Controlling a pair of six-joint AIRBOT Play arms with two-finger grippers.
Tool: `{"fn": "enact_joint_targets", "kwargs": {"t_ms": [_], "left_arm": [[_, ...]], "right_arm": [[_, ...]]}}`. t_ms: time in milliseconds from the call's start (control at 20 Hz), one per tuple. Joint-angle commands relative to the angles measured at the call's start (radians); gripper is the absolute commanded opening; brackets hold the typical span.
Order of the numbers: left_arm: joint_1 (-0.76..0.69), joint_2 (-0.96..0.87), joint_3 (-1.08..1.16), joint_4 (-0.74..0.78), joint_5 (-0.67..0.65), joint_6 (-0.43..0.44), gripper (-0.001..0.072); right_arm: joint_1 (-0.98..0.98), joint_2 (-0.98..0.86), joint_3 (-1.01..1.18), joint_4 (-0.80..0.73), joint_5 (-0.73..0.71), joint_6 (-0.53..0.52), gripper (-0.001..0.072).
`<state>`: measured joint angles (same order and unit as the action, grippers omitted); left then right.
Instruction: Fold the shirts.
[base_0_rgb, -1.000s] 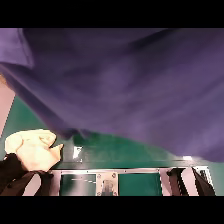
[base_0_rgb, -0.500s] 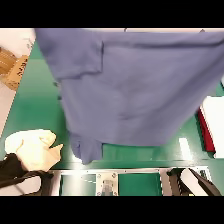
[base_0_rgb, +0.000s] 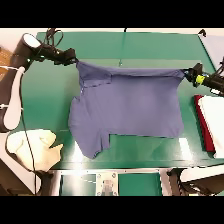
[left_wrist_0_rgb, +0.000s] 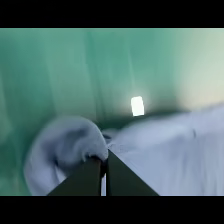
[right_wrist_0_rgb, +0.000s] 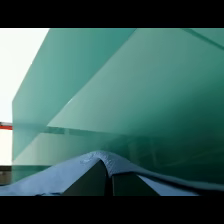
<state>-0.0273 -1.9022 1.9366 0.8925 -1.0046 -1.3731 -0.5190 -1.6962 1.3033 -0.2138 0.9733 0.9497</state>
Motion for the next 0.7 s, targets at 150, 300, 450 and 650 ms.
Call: {"fn": "enact_joint_targets", "kwargs": {"t_ms": [150, 300, 450, 650], "left_arm": [[-0.007, -0.033, 0.025, -0.064, 0.308, -0.003, 0.002], [-0.007, -0.031, 0.041, -0.069, 0.352, 0.025, 0.002], [-0.007, -0.031, 0.08, -0.068, 0.354, 0.045, 0.002], [-0.007, -0.039, 0.079, 0.069, 0.201, 0.027, 0.002]], "right_arm": [[0.028, -0.206, 0.324, 0.048, 0.016, 0.038, 0.0014], [0.039, -0.213, 0.402, 0.045, -0.029, 0.045, 0.0014], [0.04, -0.217, 0.41, 0.036, -0.047, 0.047, 0.0014], [0.039, -0.231, 0.409, -0.203, 0.021, 0.181, 0.0014]]}}
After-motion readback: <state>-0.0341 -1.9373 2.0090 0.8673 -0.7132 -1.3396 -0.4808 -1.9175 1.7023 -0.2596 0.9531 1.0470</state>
